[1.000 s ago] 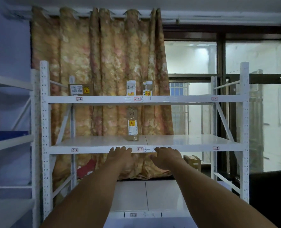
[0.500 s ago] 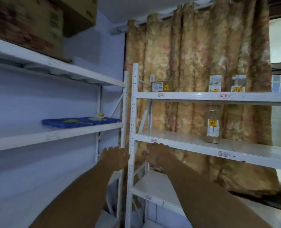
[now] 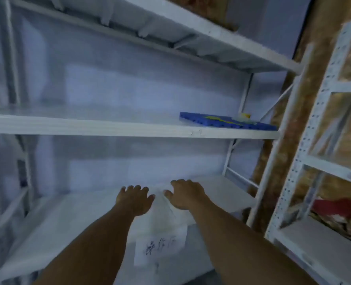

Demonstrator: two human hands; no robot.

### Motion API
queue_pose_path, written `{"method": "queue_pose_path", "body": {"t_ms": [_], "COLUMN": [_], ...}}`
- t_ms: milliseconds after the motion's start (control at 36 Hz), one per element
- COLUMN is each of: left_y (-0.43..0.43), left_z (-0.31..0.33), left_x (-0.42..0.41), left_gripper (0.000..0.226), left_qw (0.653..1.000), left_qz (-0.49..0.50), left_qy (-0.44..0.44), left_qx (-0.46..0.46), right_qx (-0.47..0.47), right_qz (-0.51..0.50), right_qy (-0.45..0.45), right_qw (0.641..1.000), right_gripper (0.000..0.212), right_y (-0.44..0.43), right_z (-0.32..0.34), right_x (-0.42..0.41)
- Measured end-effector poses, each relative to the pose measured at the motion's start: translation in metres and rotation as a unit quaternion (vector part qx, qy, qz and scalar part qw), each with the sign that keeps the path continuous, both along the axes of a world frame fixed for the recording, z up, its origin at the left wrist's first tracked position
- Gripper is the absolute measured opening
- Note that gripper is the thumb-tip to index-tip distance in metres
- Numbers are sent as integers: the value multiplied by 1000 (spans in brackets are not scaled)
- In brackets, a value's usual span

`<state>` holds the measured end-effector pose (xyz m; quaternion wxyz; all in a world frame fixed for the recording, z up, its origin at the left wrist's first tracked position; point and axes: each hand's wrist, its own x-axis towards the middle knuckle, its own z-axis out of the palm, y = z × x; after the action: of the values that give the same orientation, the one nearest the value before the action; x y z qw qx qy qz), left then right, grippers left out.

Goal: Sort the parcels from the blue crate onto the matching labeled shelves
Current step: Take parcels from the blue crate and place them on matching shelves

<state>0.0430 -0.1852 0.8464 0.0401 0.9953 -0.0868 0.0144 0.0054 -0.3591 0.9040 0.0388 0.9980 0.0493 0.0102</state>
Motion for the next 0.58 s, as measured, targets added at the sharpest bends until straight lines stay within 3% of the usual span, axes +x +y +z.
{"method": "queue_pose_path", "body": {"t_ms": [306,583], "left_y": [115,145], "left_z": [-182,-348], "left_x": [-15,-28], "left_gripper": [60,62], "left_qw": [980,933], "left_qz": [129,204], "left_qy": [150,294], "left_qx": [1,-40], "right_qx": [2,1], "right_qz": [97,146], "right_qy": [165,297], "right_qw": [982,944], "right_gripper": [69,71], "right_y": [96,116], "right_z": [-182,-367], "right_x": [54,86]}}
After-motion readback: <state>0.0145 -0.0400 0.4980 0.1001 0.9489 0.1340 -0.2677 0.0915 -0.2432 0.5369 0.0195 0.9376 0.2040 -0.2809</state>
